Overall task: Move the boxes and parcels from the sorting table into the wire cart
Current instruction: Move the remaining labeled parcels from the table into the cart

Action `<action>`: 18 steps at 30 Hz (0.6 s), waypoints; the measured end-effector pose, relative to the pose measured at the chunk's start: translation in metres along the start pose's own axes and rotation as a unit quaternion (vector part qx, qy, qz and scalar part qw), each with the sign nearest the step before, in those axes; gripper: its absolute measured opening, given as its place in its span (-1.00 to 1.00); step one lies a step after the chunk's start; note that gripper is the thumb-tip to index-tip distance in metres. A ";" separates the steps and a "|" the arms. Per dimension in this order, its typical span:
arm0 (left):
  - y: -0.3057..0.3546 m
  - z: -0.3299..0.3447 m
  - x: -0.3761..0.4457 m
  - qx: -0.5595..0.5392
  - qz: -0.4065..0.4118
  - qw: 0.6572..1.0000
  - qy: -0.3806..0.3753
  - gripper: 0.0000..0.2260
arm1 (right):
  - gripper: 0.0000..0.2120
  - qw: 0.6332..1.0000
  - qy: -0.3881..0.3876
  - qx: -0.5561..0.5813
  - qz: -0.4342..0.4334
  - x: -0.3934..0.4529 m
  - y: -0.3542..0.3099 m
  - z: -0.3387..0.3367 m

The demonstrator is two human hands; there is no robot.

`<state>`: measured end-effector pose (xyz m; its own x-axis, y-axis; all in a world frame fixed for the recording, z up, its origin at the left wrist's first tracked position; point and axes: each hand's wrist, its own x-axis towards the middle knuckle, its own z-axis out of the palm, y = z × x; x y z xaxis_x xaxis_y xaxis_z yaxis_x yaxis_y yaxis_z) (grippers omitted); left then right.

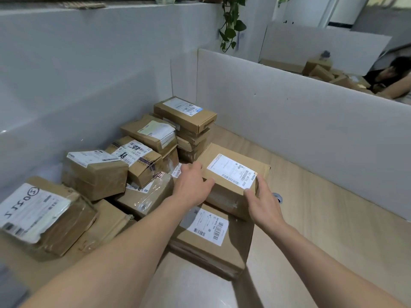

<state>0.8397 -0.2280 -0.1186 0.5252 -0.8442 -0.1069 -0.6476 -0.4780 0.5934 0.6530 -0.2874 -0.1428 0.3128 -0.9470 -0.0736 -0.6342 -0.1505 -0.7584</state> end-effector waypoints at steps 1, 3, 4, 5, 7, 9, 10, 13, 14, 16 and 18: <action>0.002 0.000 -0.007 -0.007 -0.004 1.000 0.006 -0.53 | -0.51 1.000 0.001 0.004 0.002 -0.003 0.001 -0.002; 0.005 0.000 -0.022 -0.019 -0.013 1.000 0.022 -0.61 | -0.53 1.000 0.001 0.014 0.002 -0.011 0.004 -0.007; 0.007 0.000 -0.030 -0.019 -0.016 0.999 0.028 -0.65 | -0.54 1.000 0.000 0.020 0.000 -0.017 0.006 -0.010; 0.009 0.000 -0.039 -0.016 -0.020 0.999 0.034 -0.68 | -0.54 1.000 -0.003 0.026 -0.002 -0.024 0.008 -0.014; 0.012 0.001 -0.058 -0.016 -0.035 0.998 0.043 -0.72 | -0.56 0.999 -0.010 0.037 -0.013 -0.039 0.011 -0.021; 0.017 0.002 -0.078 -0.013 -0.047 0.997 0.056 -0.74 | -0.55 0.999 -0.017 0.046 -0.024 -0.054 0.017 -0.029; 0.020 0.003 -0.089 -0.009 -0.053 0.997 0.062 -0.75 | -0.55 0.998 -0.021 0.049 -0.027 -0.061 0.020 -0.033; 0.030 0.009 -0.129 0.000 -0.074 0.994 0.075 -0.75 | -0.55 0.997 -0.041 0.052 -0.044 -0.088 0.034 -0.050; 0.034 0.013 -0.144 0.003 -0.079 0.994 0.080 -0.74 | -0.55 0.996 -0.047 0.053 -0.051 -0.098 0.040 -0.057; 0.040 0.021 -0.171 0.003 -0.088 0.992 0.092 -0.75 | -0.55 0.994 -0.058 0.059 -0.066 -0.118 0.049 -0.070; 0.046 0.029 -0.197 0.003 -0.096 0.989 0.111 -0.77 | -0.54 0.992 -0.067 0.066 -0.079 -0.135 0.058 -0.082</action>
<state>0.6902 -0.0912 -0.0934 0.7458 -0.6650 -0.0392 -0.5275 -0.6255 0.5749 0.5159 -0.1913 -0.1238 0.4978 -0.8669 -0.0246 -0.4740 -0.2482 -0.8448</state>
